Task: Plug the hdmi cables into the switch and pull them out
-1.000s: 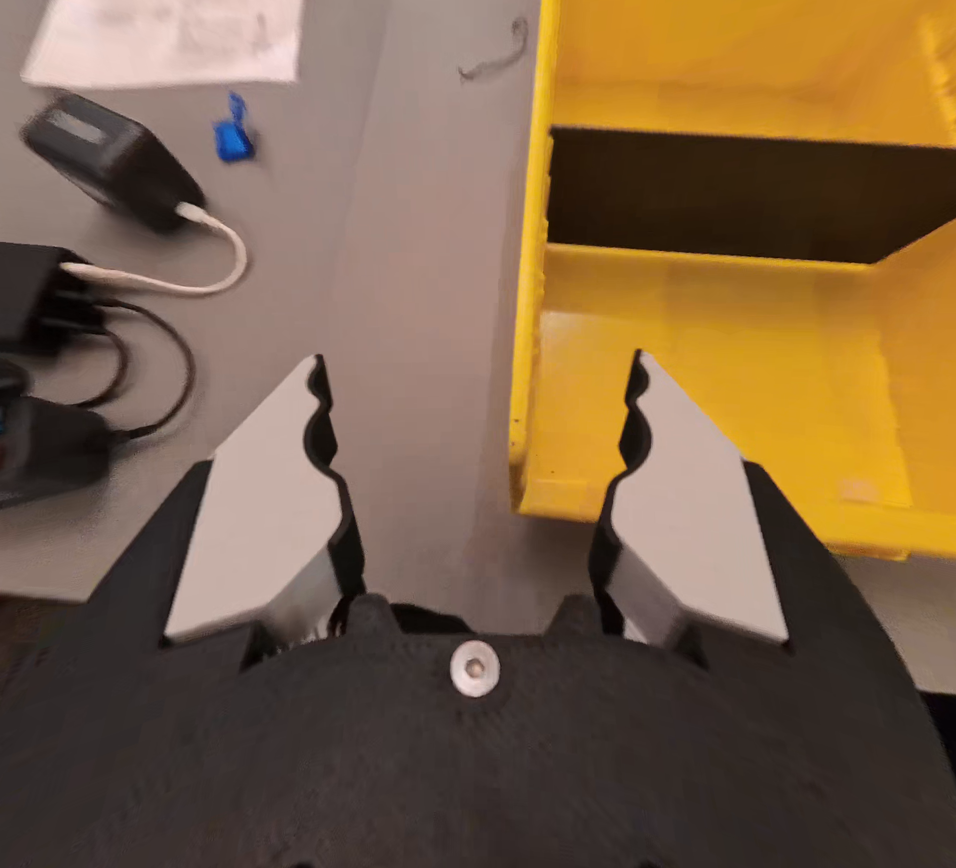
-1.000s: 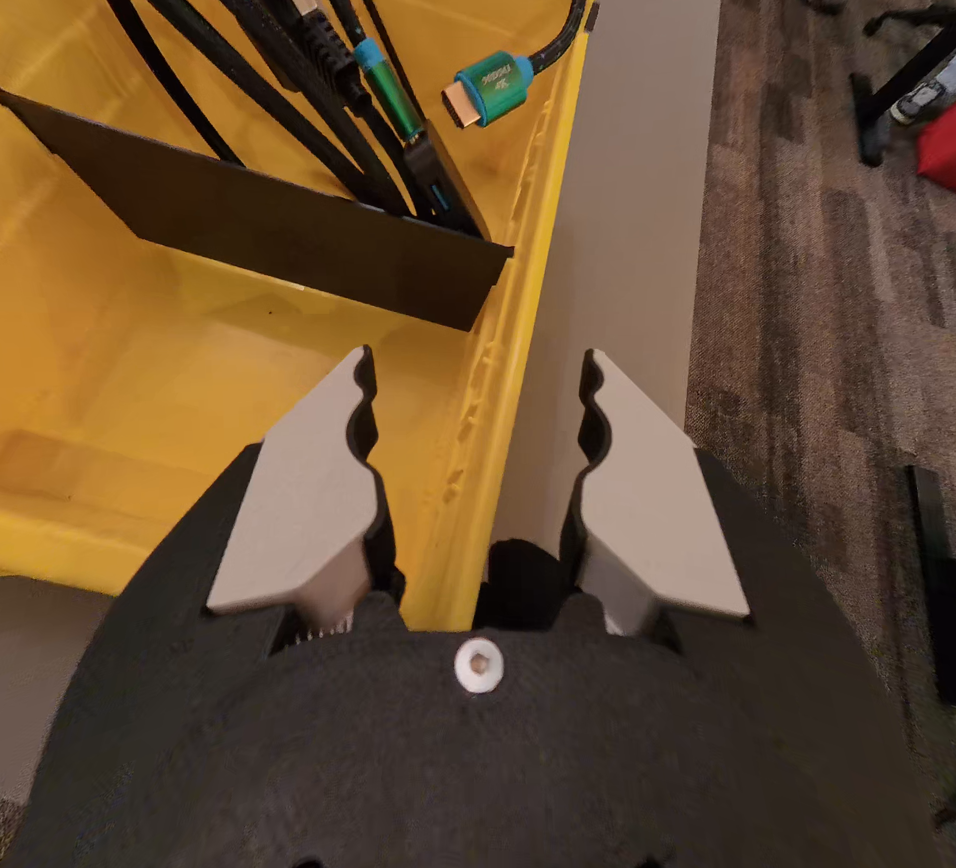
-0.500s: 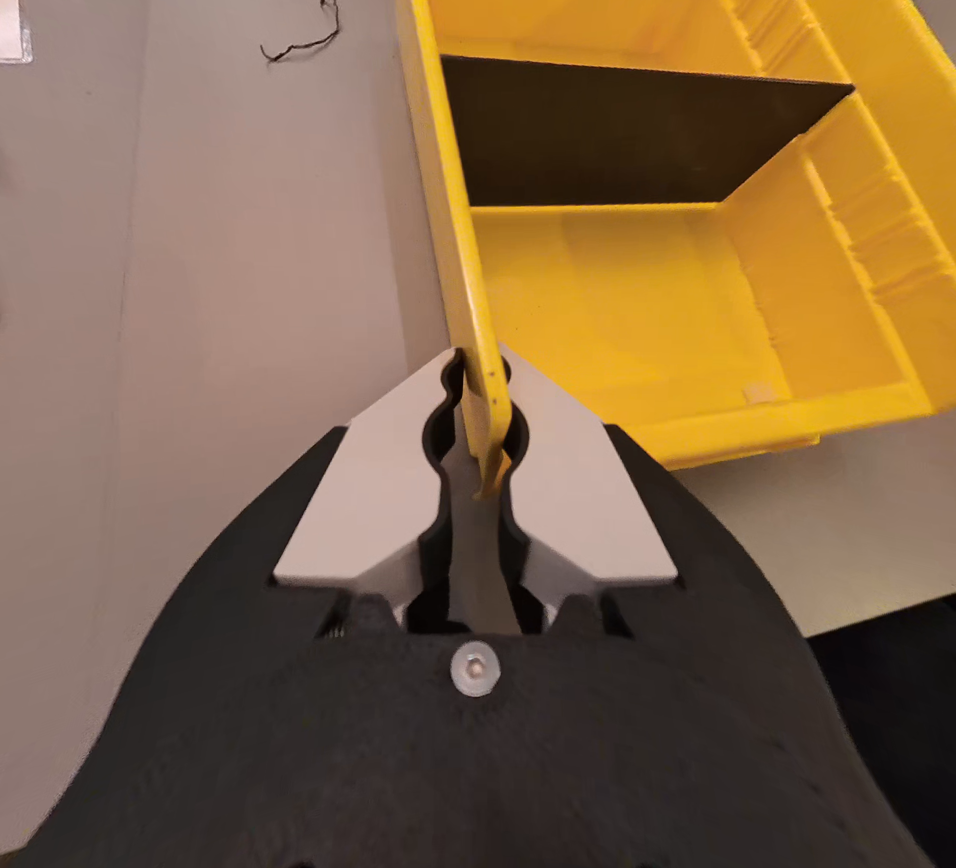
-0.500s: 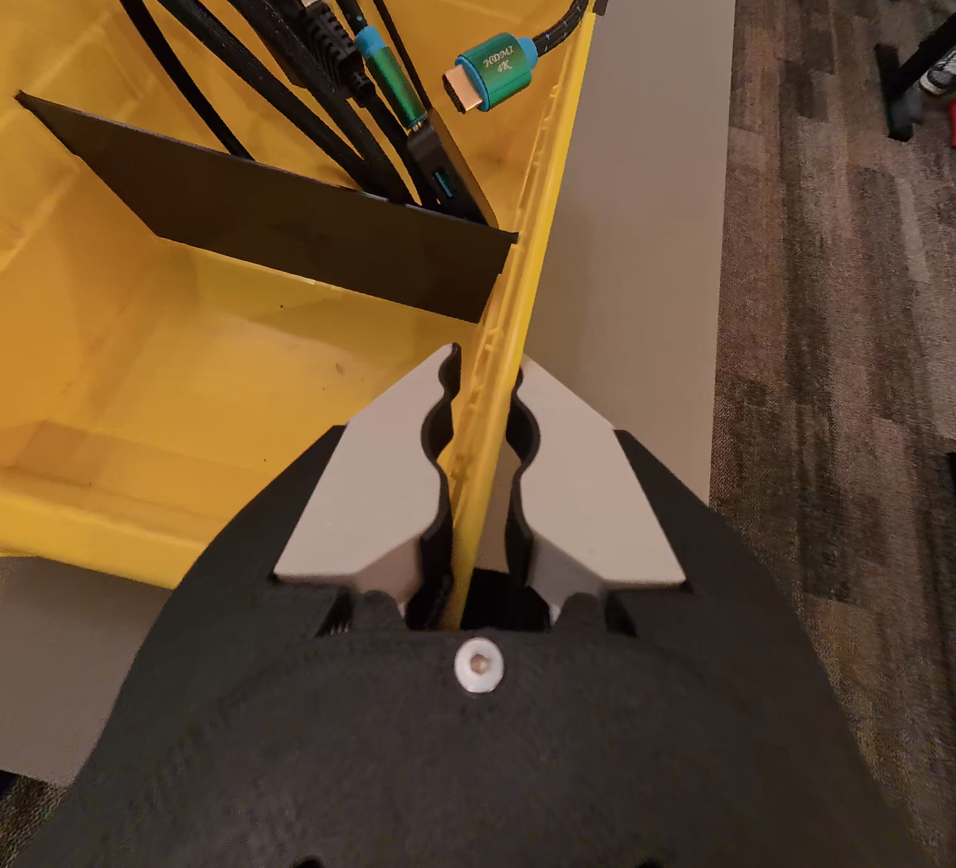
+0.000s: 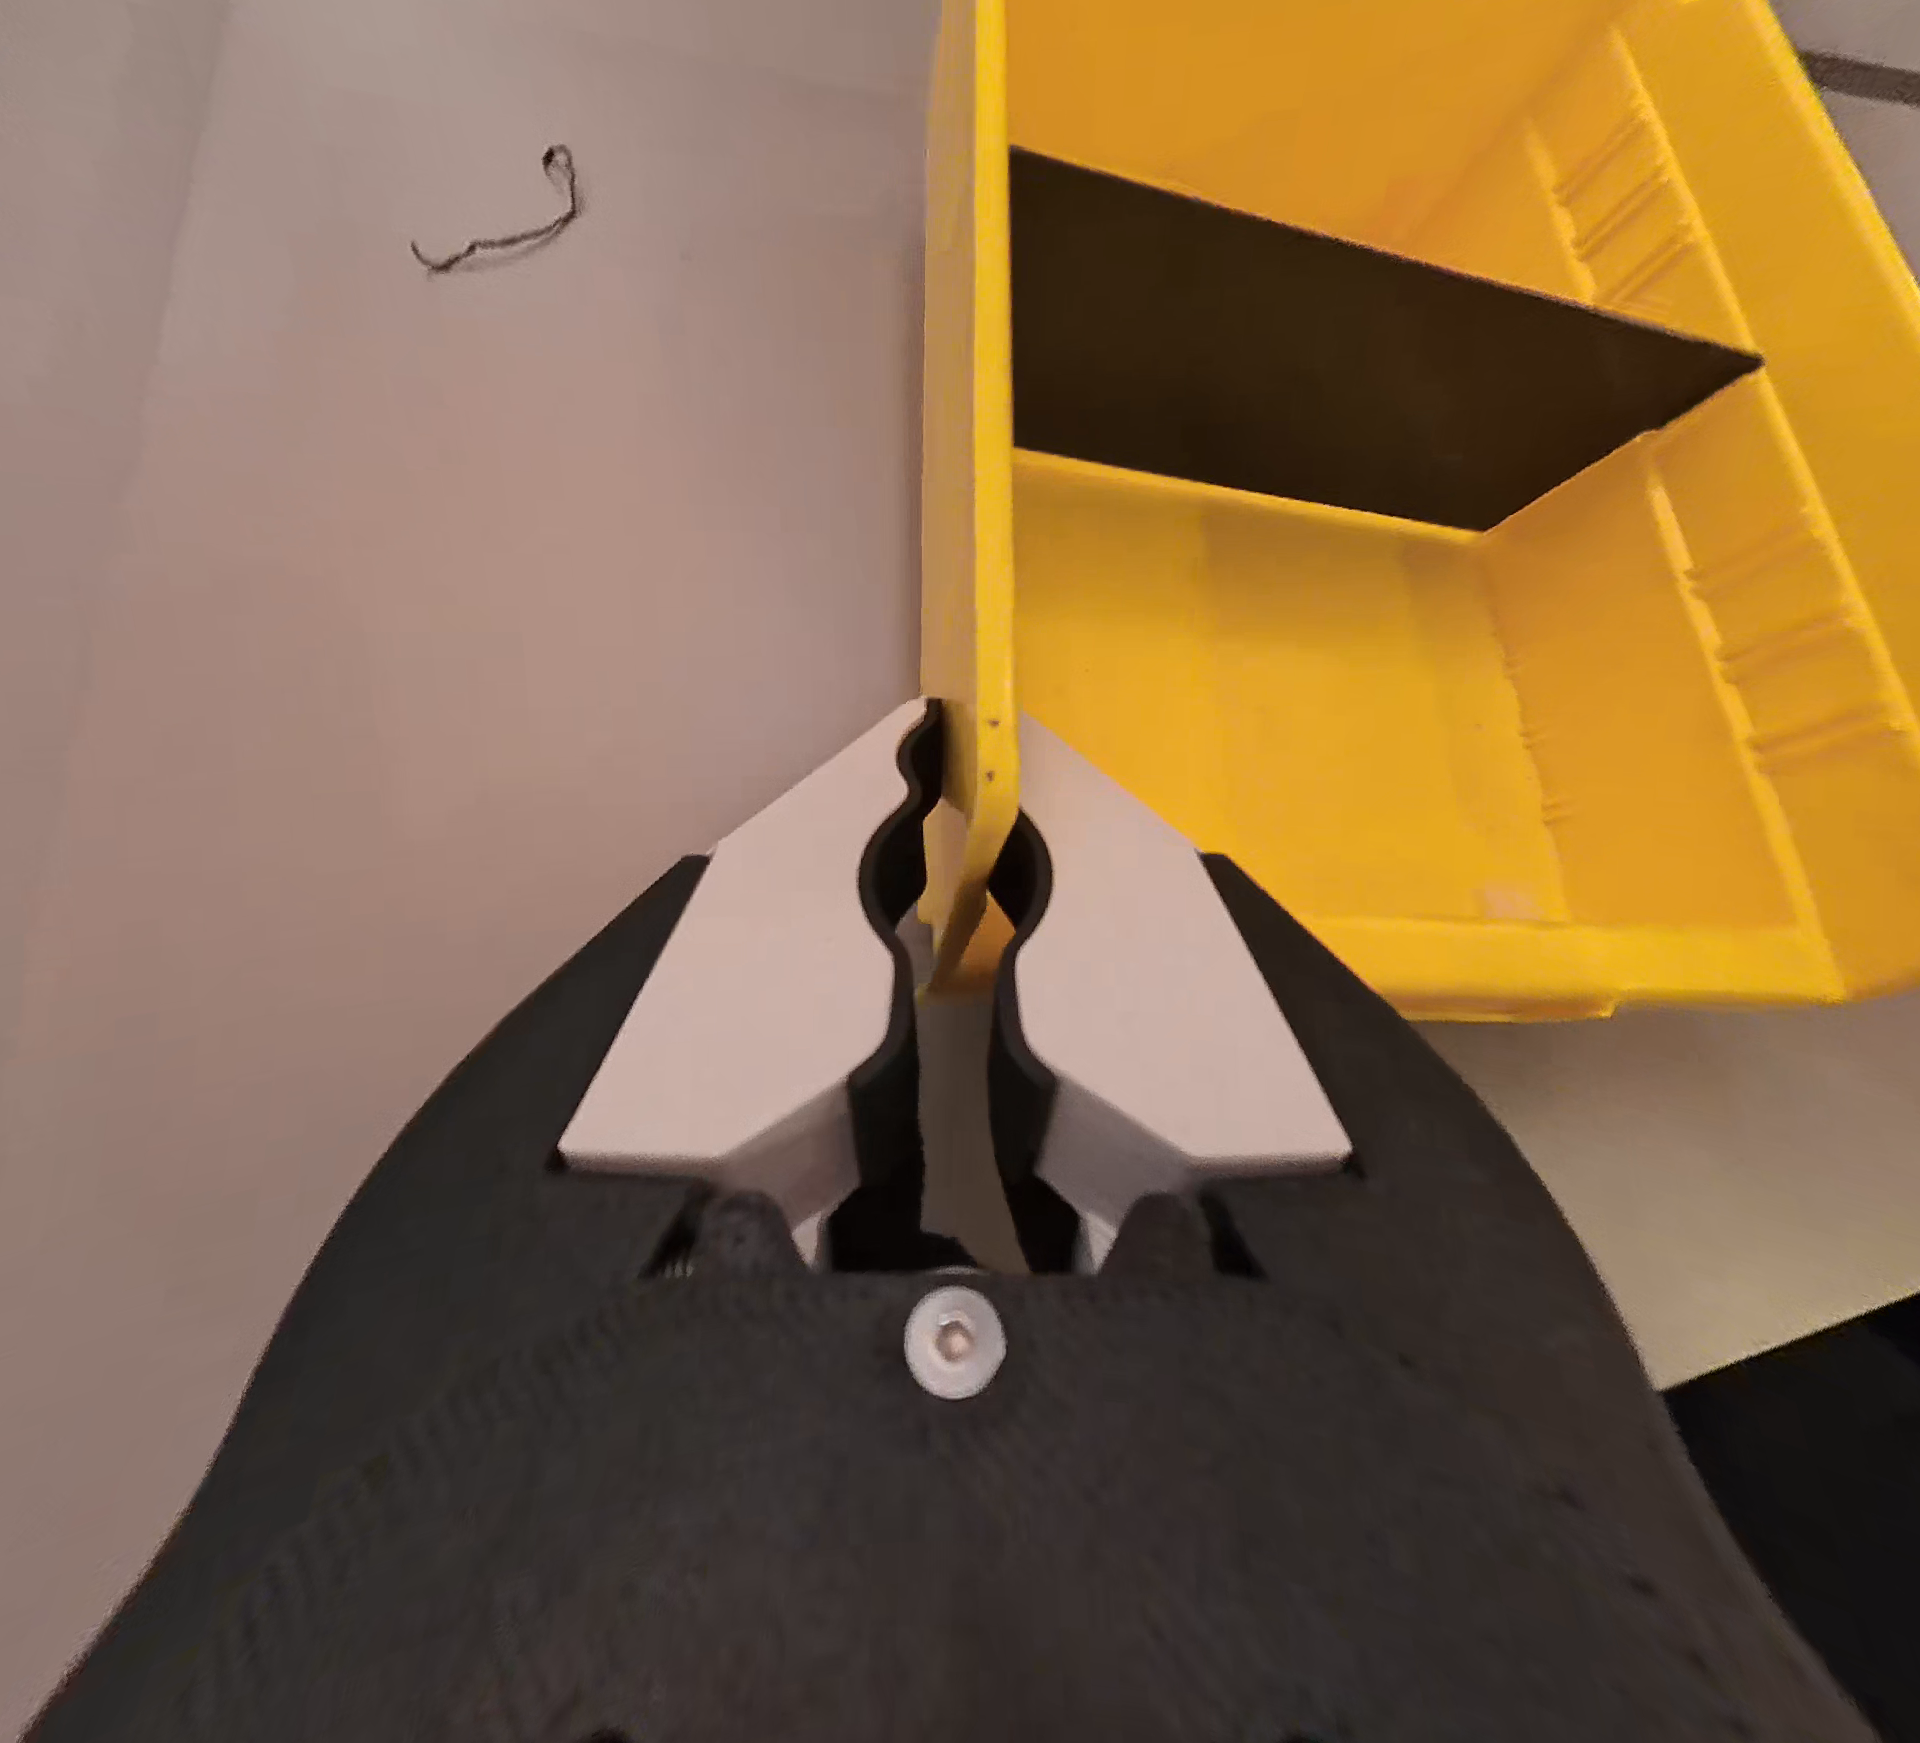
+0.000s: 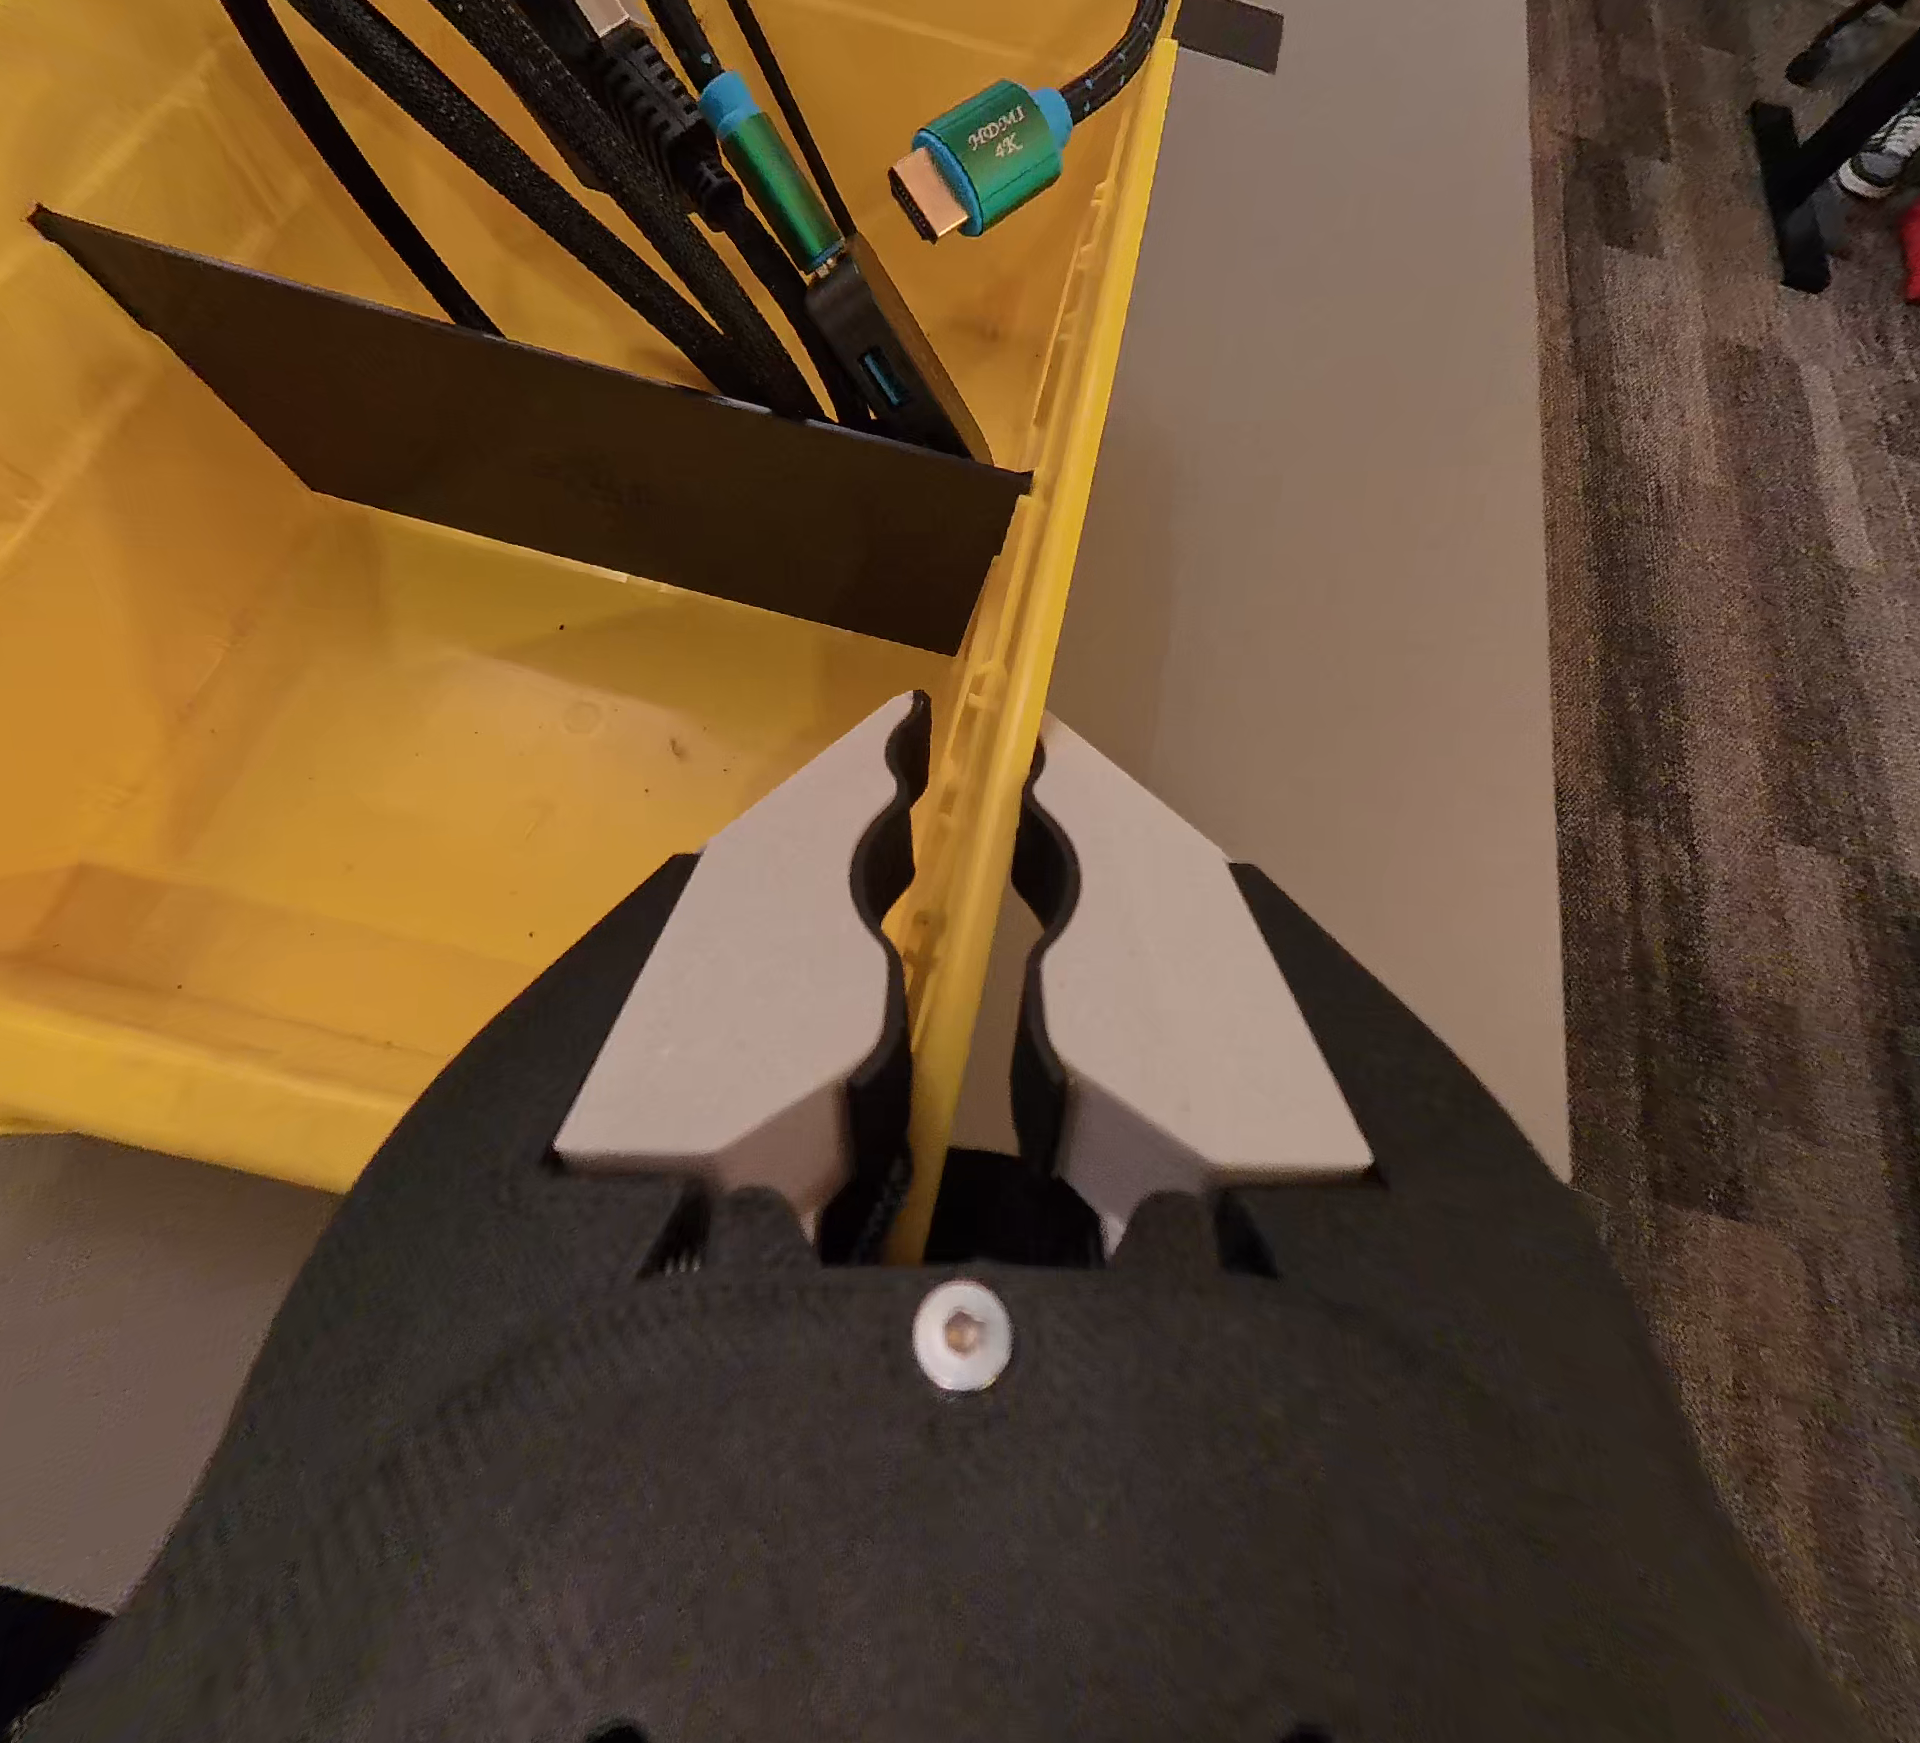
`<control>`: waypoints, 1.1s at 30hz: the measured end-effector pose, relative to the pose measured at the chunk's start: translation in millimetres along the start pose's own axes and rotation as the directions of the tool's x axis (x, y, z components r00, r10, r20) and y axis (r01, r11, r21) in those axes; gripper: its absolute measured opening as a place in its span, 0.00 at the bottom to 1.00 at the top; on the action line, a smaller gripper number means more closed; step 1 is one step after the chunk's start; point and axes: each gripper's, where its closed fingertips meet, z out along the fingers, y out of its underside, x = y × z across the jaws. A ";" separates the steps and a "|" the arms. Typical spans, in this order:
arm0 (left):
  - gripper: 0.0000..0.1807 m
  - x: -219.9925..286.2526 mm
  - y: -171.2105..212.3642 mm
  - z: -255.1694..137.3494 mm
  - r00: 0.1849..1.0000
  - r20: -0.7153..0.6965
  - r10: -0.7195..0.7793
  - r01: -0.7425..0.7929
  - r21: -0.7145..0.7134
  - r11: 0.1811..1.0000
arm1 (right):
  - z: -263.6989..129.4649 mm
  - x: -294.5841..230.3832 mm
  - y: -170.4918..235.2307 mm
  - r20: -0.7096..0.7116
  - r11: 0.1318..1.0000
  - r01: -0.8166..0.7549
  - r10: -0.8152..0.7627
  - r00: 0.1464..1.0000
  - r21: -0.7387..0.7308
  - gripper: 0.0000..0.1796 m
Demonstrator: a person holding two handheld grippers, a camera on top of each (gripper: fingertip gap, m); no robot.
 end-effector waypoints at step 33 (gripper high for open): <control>0.02 43.3 -78.9 -76.9 0.989 -0.147 0.024 0.045 0.449 0.892 | 59.3 -177.4 -54.8 0.152 0.995 0.098 -0.101 0.983 0.028 0.18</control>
